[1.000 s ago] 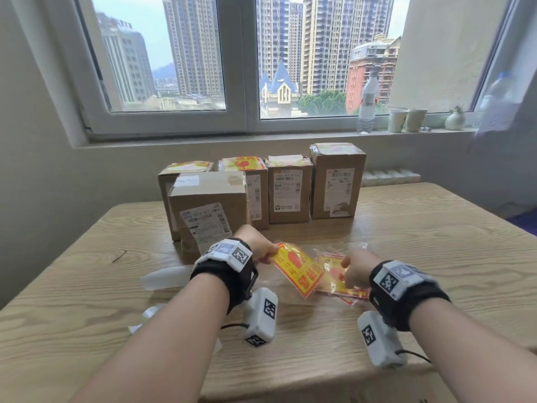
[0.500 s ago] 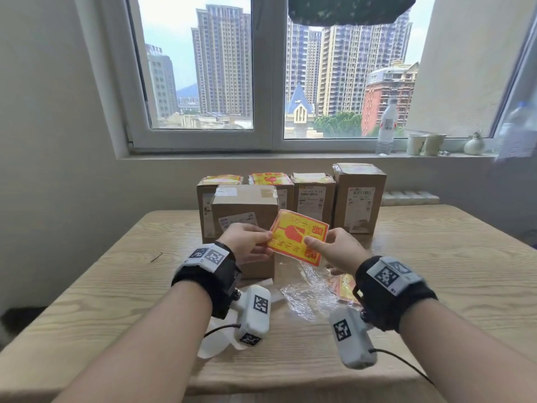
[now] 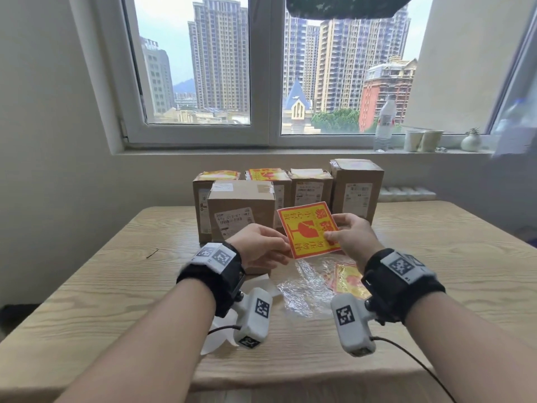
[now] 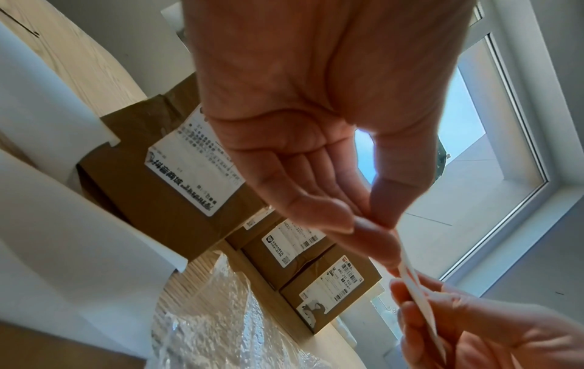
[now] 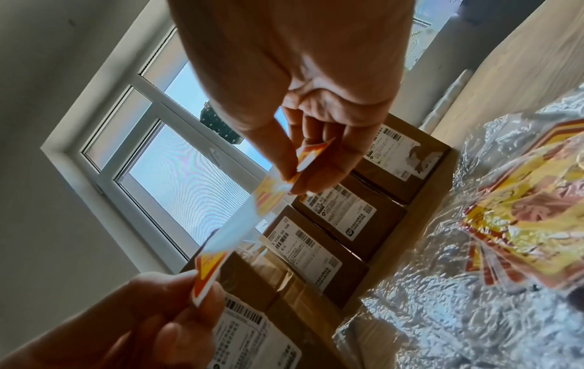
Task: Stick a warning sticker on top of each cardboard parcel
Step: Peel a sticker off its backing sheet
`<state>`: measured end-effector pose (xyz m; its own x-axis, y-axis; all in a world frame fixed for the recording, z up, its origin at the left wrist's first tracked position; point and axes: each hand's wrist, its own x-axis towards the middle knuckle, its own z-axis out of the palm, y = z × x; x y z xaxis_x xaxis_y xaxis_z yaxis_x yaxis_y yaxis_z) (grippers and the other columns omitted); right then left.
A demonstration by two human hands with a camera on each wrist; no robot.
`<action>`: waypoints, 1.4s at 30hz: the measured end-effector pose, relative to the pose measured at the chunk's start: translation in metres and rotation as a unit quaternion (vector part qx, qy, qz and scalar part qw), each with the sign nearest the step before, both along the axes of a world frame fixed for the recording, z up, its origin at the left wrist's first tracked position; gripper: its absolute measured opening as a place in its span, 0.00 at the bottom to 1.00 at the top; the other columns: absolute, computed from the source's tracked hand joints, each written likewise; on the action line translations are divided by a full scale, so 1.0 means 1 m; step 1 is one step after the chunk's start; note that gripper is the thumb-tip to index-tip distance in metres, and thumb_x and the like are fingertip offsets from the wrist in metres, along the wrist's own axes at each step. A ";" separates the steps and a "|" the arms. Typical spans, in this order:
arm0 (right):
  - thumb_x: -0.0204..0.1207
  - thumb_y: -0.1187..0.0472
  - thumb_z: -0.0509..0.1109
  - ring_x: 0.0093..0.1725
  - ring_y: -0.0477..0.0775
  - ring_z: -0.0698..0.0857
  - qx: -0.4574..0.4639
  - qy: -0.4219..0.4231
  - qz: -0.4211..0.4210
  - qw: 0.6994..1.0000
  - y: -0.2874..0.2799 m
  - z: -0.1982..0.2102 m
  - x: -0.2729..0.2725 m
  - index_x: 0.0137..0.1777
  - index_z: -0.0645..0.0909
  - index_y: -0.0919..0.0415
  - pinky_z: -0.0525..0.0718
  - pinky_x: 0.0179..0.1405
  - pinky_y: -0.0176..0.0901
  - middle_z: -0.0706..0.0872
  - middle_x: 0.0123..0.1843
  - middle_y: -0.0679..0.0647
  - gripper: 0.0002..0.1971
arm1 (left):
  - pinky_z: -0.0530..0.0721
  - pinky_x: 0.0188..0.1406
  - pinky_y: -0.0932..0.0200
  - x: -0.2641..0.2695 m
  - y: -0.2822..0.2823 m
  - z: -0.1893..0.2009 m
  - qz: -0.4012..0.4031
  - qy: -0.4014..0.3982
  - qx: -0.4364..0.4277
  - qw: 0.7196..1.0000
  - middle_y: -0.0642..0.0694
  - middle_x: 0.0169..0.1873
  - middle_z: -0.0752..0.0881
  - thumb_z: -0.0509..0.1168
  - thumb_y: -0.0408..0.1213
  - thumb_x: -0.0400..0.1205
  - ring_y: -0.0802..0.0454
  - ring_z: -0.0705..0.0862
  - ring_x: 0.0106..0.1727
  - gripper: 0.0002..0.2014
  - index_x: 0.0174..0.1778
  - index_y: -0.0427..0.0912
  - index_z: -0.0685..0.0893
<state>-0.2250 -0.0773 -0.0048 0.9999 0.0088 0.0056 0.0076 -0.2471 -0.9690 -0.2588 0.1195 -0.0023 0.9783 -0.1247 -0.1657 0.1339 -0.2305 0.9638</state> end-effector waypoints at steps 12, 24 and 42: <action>0.77 0.72 0.69 0.45 0.53 0.90 -0.005 0.009 0.001 1.000 -0.007 -0.009 0.001 0.63 0.77 0.61 0.88 0.39 0.40 0.87 0.50 0.57 0.16 | 0.87 0.28 0.67 0.003 -0.009 -0.003 -0.029 0.011 -0.020 0.999 0.39 0.38 0.91 0.69 0.28 0.79 0.55 0.89 0.30 0.05 0.48 0.33 0.87; 0.77 0.73 0.69 0.50 0.58 0.90 0.005 0.028 -0.037 0.999 -0.016 -0.015 0.008 0.64 0.77 0.63 0.90 0.52 0.52 0.88 0.53 0.61 0.16 | 0.86 0.29 0.65 0.007 -0.005 -0.012 -0.025 0.007 0.007 1.000 0.40 0.36 0.91 0.71 0.28 0.77 0.55 0.89 0.30 0.06 0.48 0.31 0.88; 0.77 0.74 0.69 0.47 0.56 0.90 0.032 0.044 -0.032 0.998 -0.010 -0.024 0.011 0.61 0.76 0.62 0.88 0.42 0.43 0.87 0.53 0.60 0.15 | 0.86 0.32 0.64 0.013 -0.010 -0.021 -0.078 0.067 0.001 0.995 0.38 0.41 0.92 0.69 0.28 0.79 0.53 0.89 0.32 0.04 0.46 0.34 0.89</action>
<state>-0.2135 -0.0872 -0.0292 0.9951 -0.0522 -0.0839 -0.0921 -0.1822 -0.9789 -0.2462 0.1092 -0.0236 0.9158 -0.2728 -0.2947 0.2244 -0.2608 0.9390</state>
